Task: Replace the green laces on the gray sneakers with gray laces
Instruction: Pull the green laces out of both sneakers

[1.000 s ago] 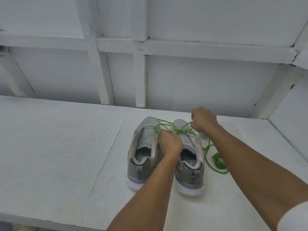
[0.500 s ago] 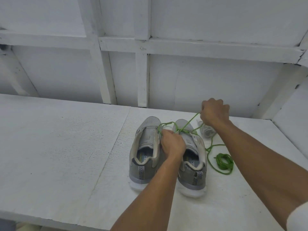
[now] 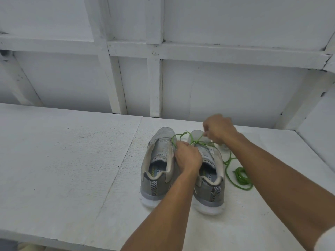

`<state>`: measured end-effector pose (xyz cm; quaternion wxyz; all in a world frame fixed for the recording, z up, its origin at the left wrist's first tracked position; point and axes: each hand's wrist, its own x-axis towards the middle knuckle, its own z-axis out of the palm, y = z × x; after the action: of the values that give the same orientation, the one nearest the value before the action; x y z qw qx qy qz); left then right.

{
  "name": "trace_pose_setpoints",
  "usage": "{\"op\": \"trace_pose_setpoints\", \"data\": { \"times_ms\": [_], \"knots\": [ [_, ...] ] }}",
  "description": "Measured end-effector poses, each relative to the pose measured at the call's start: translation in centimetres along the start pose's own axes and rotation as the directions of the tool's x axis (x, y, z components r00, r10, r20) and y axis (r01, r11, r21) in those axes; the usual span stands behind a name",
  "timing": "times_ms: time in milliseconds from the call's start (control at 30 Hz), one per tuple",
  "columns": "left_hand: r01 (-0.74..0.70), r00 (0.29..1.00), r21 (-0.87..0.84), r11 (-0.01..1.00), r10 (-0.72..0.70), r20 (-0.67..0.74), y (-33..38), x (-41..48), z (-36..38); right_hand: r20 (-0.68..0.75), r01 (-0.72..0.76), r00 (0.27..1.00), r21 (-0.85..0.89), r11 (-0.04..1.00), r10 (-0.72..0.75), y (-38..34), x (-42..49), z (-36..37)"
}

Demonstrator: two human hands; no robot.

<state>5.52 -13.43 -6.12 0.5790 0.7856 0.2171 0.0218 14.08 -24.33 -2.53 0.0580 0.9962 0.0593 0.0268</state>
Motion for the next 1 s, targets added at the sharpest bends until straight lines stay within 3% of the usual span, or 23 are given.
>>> {"op": "trace_pose_setpoints", "data": {
  "times_ms": [133,233,300,367,467,567,633,767,833,900,1000],
  "knots": [
    [0.01,1.0,-0.018,1.0,-0.01,0.002,-0.1,0.2,0.1,-0.233,-0.224,0.949,-0.019,0.974,0.213,3.5,0.6,-1.2],
    [0.013,1.0,-0.027,1.0,-0.013,0.0,-0.2,0.3,0.2,-0.184,-0.25,0.949,0.053,0.967,0.256,4.0,0.9,-0.8],
    [0.012,1.0,-0.026,1.0,-0.012,-0.004,-0.2,0.3,0.2,-0.035,-0.174,0.983,0.178,0.969,0.183,3.0,0.8,-0.2],
    [0.005,1.0,-0.016,1.0,-0.005,-0.006,-0.2,0.3,0.2,0.123,-0.04,0.992,0.227,0.973,0.012,1.4,0.7,0.9],
    [0.001,1.0,-0.005,1.0,-0.001,0.001,-0.3,0.3,0.2,0.178,0.068,0.979,0.194,0.979,-0.104,-0.5,-0.1,2.0],
    [0.006,1.0,-0.004,1.0,-0.006,-0.003,-0.3,0.3,0.2,0.115,0.033,0.992,0.215,0.976,-0.059,-0.7,-0.3,1.6],
    [0.007,1.0,-0.005,1.0,-0.007,-0.005,-0.3,0.4,0.2,0.028,0.006,1.0,0.122,0.993,-0.009,0.2,-0.1,0.9],
    [0.002,1.0,-0.005,1.0,-0.002,-0.009,-0.5,0.5,0.3,-0.201,-0.267,0.941,0.062,0.962,0.274,4.2,0.7,-0.5],
    [0.002,1.0,-0.002,1.0,-0.002,-0.008,-0.5,0.6,0.3,-0.189,-0.338,0.917,0.104,0.935,0.352,5.9,1.0,-0.8],
    [0.001,1.0,-0.001,1.0,-0.001,-0.008,-0.6,0.7,0.4,-0.113,-0.31,0.938,0.158,0.938,0.329,6.2,1.2,-0.7],
    [-0.002,1.0,0.006,1.0,0.002,-0.011,-0.6,0.7,0.4,0.019,-0.119,0.993,0.233,0.965,0.118,4.0,1.0,-0.2]
  ]
}}
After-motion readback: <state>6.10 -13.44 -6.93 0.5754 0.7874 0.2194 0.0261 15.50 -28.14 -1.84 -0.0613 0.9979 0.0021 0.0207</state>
